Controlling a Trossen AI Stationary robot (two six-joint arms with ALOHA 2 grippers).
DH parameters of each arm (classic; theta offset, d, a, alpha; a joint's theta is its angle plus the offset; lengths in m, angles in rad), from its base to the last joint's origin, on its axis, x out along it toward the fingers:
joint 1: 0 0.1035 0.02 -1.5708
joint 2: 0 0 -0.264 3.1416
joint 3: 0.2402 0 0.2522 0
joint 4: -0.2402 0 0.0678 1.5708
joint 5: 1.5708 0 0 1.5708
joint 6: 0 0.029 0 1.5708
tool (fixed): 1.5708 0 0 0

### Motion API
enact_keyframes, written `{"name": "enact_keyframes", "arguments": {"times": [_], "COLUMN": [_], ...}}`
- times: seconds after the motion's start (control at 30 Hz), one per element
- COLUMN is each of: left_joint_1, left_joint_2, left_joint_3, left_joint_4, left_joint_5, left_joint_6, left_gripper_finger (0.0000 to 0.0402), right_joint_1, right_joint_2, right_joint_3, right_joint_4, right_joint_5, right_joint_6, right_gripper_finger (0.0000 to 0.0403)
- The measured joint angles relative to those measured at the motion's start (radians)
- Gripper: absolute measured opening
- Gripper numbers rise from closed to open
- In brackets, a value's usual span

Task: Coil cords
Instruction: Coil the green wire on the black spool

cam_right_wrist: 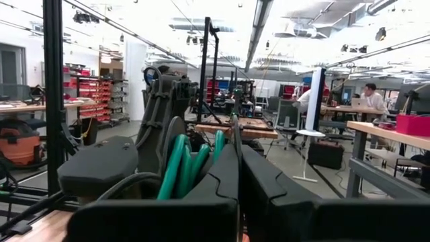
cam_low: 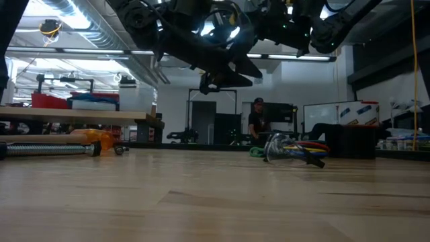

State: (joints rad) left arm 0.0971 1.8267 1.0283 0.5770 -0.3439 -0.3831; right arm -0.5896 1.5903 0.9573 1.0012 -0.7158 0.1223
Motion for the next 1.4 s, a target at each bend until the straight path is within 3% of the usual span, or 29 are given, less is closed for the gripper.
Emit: {"name": "enact_keyframes", "arguments": {"times": [0.6, 1.0, 1.23, 1.4], "left_joint_1": [0.002, 0.003, 0.001, 0.001], "left_joint_2": [0.000, 0.000, -0.001, -0.002], "left_joint_3": [0.000, 0.000, 0.000, 0.000], "left_joint_4": [0.019, 0.020, -0.060, -0.141], "left_joint_5": [-0.061, -0.088, -0.105, -0.119], "left_joint_6": [0.020, 0.040, -0.061, -0.113], "left_gripper_finger": [0.0148, 0.0013, 0.0004, 0.0003], "right_joint_1": [0.001, 0.001, -0.015, -0.072], "right_joint_2": [0.000, 0.000, 0.000, 0.000], "right_joint_3": [0.000, 0.000, 0.000, 0.000], "right_joint_4": [0.000, 0.000, -0.010, -0.046], "right_joint_5": [-0.001, -0.002, -0.002, -0.070], "right_joint_6": [0.001, 0.003, 0.003, 0.037], "right_gripper_finger": [0.0003, 0.0003, 0.0003, 0.0003]}}
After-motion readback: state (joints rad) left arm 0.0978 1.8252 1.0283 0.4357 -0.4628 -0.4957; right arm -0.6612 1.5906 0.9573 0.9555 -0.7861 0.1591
